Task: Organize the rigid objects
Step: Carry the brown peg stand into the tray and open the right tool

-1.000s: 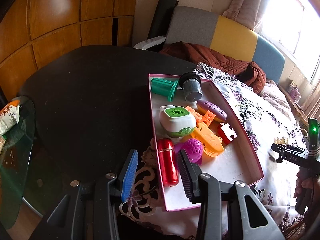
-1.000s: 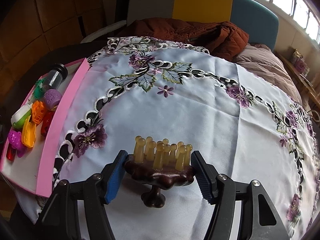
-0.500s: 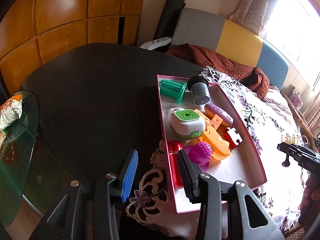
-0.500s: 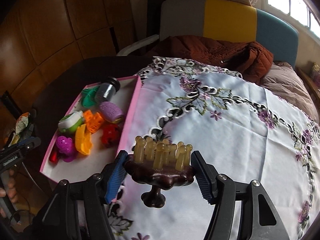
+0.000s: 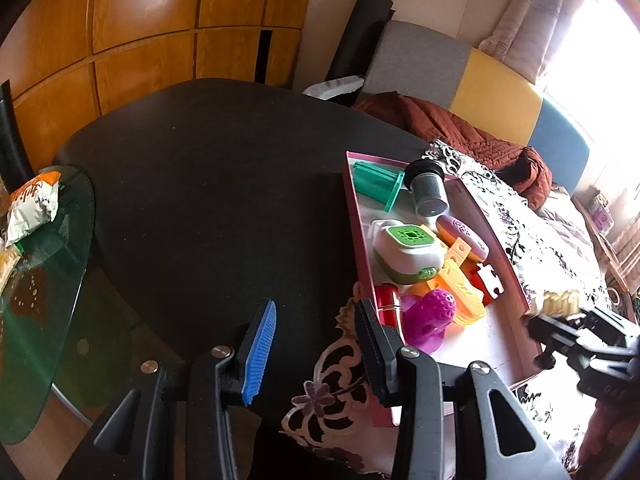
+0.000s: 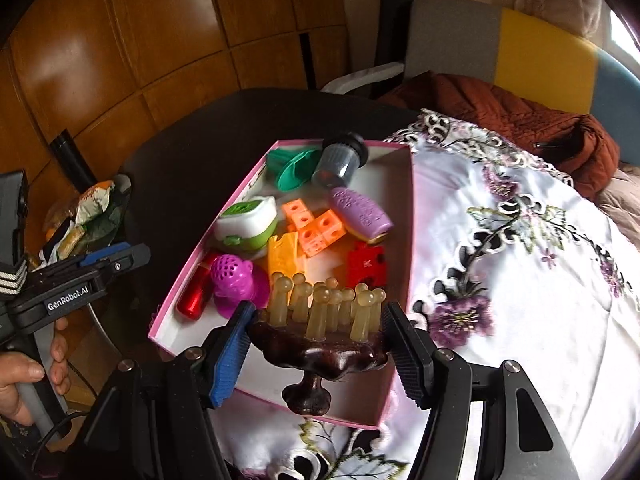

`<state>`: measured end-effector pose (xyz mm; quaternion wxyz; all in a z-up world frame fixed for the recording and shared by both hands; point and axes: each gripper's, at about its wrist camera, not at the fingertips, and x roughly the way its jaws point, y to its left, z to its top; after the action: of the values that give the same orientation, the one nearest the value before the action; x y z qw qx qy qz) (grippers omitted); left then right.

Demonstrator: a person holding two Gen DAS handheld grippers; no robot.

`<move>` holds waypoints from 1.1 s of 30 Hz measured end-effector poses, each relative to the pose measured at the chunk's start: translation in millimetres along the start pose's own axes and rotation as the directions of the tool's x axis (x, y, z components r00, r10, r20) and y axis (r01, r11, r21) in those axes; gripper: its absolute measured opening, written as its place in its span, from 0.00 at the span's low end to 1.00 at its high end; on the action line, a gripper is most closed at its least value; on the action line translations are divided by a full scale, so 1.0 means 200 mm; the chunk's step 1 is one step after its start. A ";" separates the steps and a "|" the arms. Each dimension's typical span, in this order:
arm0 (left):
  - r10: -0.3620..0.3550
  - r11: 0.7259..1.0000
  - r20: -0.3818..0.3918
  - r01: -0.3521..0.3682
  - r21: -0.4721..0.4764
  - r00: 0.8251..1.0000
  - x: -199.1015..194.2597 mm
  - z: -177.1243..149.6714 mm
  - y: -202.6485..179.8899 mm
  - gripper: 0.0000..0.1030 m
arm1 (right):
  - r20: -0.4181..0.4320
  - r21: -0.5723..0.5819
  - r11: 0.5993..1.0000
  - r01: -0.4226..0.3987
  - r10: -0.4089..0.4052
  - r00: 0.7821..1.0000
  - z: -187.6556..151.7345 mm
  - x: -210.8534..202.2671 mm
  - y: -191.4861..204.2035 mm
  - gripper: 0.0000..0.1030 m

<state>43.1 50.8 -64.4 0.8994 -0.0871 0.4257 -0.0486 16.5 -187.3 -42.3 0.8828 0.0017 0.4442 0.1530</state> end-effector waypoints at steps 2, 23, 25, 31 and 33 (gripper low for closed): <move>-0.002 1.000 -0.003 0.002 -0.003 1.000 0.01 0.00 0.00 0.40 | -0.038 -0.010 1.000 0.018 -0.018 0.999 0.00 0.07 0.01 0.64; 0.000 1.000 -0.017 0.001 0.011 1.000 0.02 -0.01 -0.02 0.40 | -0.046 0.018 0.997 0.072 -0.071 0.996 -0.02 0.20 -0.03 0.69; 0.000 1.000 -0.016 0.000 0.013 1.000 0.02 -0.02 -0.03 0.40 | -0.045 0.021 0.997 0.068 -0.067 0.997 -0.02 0.20 -0.03 0.71; 0.001 1.000 -0.013 -0.001 0.023 1.000 -0.01 -0.04 -0.06 0.40 | -0.023 0.039 0.997 0.062 -0.061 0.998 -0.04 0.16 -0.02 0.75; 0.008 1.000 -0.004 -0.007 0.027 1.000 -0.02 -0.04 -0.07 0.40 | -0.011 0.047 0.997 0.062 -0.061 0.998 -0.04 0.14 -0.02 0.77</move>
<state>34.5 36.4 -63.6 0.8997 -0.0730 0.4273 -0.0512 27.0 -183.8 -70.1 0.8846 0.0081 0.4517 0.1152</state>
